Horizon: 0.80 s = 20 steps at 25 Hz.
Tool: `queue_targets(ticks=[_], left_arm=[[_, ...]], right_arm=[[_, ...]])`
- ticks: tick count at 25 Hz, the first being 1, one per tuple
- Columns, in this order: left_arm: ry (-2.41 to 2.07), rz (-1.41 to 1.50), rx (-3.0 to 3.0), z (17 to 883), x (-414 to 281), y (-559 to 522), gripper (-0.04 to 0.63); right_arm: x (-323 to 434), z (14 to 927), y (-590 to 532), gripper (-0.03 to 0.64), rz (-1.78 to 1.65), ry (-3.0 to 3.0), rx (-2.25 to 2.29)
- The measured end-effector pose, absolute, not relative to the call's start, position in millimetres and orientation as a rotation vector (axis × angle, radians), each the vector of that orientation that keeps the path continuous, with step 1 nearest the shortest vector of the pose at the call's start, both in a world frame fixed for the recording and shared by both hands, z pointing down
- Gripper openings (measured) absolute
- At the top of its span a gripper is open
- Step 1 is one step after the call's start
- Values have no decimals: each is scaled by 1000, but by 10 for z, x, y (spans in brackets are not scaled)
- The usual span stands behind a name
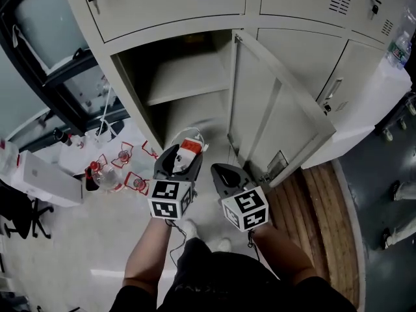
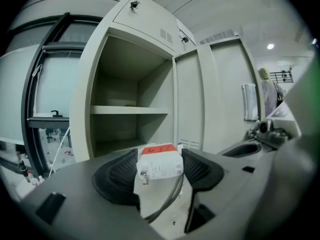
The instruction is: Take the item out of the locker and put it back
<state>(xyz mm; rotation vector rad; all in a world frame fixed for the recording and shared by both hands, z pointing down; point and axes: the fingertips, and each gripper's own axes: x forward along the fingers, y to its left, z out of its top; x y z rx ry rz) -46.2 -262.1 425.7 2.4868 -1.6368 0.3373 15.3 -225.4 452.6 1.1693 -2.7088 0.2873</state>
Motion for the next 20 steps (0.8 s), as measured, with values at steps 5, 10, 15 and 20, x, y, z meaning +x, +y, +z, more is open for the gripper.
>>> queue_targets(ticks=[5, 10, 15, 20], left_arm=[[-1639, 337, 2497, 4286, -468, -2871, 275], [-1611, 379, 2530, 4363, -439, -3138, 275], [-1576, 385, 2545, 4432, -421, -3455, 275], [-1547, 411, 2543, 4561, -426, -3701, 275]], right_arm=[[143, 4582, -2359, 0, 292, -2686, 1188], [87, 4637, -2533, 0, 318, -2659, 1223], [60, 4661, -2744, 0, 331, -2635, 1252], [58, 4697, -2875, 0, 342, -2617, 1270]])
